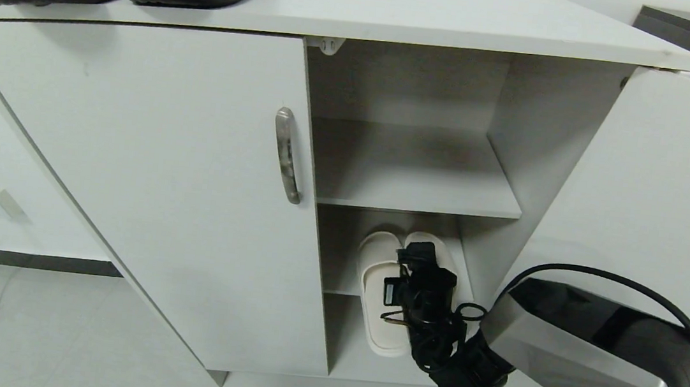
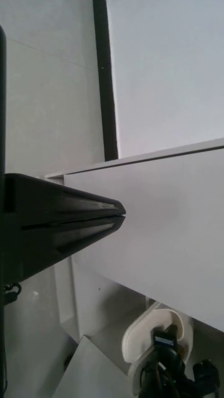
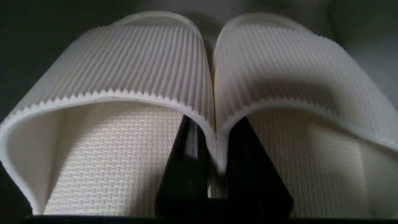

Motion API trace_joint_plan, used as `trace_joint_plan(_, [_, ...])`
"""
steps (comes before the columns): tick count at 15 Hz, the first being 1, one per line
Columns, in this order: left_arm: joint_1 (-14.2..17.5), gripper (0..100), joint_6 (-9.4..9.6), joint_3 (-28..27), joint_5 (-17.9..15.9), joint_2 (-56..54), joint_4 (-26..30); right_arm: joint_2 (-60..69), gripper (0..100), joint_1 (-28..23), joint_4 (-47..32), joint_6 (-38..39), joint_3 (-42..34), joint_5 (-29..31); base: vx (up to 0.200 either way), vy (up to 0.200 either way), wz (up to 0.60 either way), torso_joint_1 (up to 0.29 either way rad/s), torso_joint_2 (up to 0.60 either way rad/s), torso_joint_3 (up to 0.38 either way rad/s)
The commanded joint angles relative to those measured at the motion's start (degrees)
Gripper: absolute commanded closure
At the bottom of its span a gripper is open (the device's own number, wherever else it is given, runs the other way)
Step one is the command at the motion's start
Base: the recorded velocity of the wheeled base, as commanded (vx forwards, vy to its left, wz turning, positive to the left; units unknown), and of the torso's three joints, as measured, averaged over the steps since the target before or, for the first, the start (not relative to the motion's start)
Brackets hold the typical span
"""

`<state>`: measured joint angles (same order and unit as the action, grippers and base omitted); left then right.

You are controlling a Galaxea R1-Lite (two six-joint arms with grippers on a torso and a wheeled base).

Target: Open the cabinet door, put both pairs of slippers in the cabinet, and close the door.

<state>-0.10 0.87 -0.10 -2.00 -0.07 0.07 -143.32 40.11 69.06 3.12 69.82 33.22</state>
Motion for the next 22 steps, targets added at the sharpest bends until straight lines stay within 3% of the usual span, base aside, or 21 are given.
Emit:
trace_joint_plan(1, [0.0, 100, 0.01, 0.0, 0.0, 0.1, 0.0, 0.2, 100, -0.8, -5.4, 2.4, 6.5, 0.0, 0.0, 0.0, 0.0, 0.0, 0.0, 0.0])
trace_joint_plan(4, [0.0, 100, -0.07, 0.0, 0.0, 0.1, -0.1, -3.6, 100, -2.5, -14.0, 3.3, 18.3, 0.4, 0.0, 0.0, 0.0, 0.0, 0.0, 0.0])
trace_joint_plan(7, [0.0, 100, 0.01, 0.0, 0.0, 0.1, 0.0, -5.7, 100, -3.8, -17.9, 3.1, 23.8, 0.4, 0.0, 0.0, 0.0, 0.0, 0.0, 0.0])
trace_joint_plan(14, [0.0, 100, -0.07, 0.0, 0.1, 0.1, -0.1, -8.7, 100, -5.0, -18.8, 0.4, 30.0, 0.2, 0.0, 0.0, 0.0, 0.0, 0.0, 0.0])
trace_joint_plan(22, [0.0, 100, -0.07, 0.0, 0.2, 0.1, -0.1, -10.7, 100, -5.2, -18.8, -0.3, 31.3, 0.3, 0.0, 0.0, 0.0, 0.0, 0.0, 0.0])
